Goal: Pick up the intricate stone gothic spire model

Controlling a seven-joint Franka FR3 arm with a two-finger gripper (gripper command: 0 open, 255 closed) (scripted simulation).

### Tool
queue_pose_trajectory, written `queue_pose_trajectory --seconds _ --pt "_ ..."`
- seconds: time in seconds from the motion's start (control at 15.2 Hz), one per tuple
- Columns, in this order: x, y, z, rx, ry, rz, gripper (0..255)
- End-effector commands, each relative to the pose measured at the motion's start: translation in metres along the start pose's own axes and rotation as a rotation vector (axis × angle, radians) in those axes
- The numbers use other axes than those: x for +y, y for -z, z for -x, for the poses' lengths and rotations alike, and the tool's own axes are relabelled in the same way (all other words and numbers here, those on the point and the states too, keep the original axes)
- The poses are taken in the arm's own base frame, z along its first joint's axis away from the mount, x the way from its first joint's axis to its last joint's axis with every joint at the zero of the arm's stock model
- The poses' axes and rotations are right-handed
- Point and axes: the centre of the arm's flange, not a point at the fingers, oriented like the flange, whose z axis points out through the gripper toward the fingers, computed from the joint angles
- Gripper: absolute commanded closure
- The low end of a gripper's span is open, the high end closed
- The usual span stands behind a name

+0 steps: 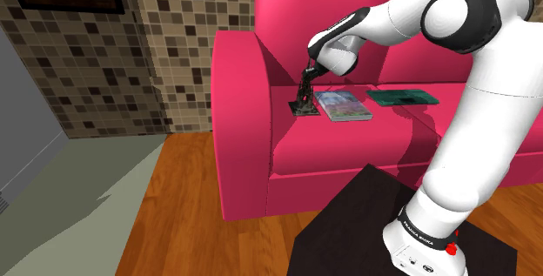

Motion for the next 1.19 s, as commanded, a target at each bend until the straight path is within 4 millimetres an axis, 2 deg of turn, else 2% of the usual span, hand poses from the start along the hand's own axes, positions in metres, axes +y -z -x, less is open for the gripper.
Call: queue_pose_trajectory --seconds 0.0,0.99,1.12 --pt "0.000 -0.001 0.000 -0.001 0.000 -0.001 255" --pt "-0.004 0.059 -0.051 -0.001 0.000 -0.001 255" --pt "-0.004 0.060 -0.052 -0.001 0.000 0.000 255"
